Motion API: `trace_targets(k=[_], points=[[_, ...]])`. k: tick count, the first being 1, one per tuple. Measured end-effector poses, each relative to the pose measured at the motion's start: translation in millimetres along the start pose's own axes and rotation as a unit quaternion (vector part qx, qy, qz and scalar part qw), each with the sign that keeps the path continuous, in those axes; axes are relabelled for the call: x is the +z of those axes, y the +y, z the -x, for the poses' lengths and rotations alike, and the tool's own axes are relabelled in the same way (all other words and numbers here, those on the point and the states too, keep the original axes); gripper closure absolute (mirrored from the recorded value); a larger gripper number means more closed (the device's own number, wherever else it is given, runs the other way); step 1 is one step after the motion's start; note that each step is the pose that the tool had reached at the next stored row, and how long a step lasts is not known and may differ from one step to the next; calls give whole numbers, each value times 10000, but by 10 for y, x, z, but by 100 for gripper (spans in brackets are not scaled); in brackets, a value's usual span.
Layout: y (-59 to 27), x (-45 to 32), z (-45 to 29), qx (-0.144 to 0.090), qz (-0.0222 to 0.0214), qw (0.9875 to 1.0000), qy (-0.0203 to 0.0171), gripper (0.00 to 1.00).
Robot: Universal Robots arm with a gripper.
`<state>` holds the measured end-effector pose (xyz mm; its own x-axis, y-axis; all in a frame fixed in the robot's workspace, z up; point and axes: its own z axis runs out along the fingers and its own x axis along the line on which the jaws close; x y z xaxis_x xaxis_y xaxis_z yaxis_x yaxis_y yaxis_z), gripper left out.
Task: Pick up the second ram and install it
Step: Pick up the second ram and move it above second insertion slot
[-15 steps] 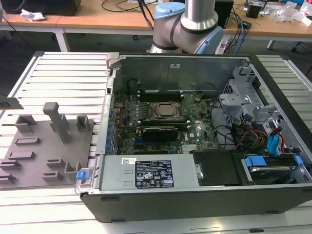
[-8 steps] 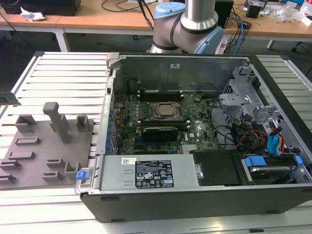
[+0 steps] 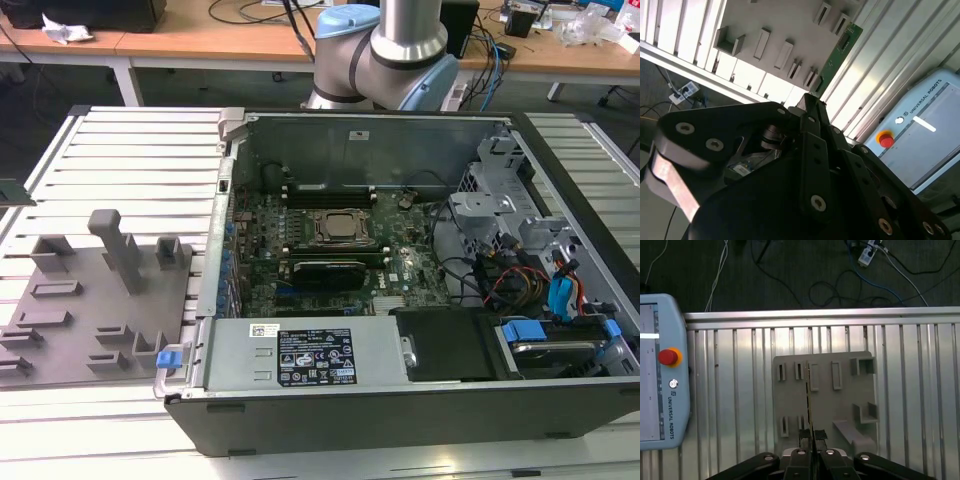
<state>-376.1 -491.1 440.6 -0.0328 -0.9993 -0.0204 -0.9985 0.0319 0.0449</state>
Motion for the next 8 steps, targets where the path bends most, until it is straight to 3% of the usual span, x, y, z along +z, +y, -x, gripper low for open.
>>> trace_targets(k=[4, 8], points=[[6, -115, 3, 1, 0, 10000, 0, 87], [6, -162, 30, 0, 1, 10000, -4, 87]])
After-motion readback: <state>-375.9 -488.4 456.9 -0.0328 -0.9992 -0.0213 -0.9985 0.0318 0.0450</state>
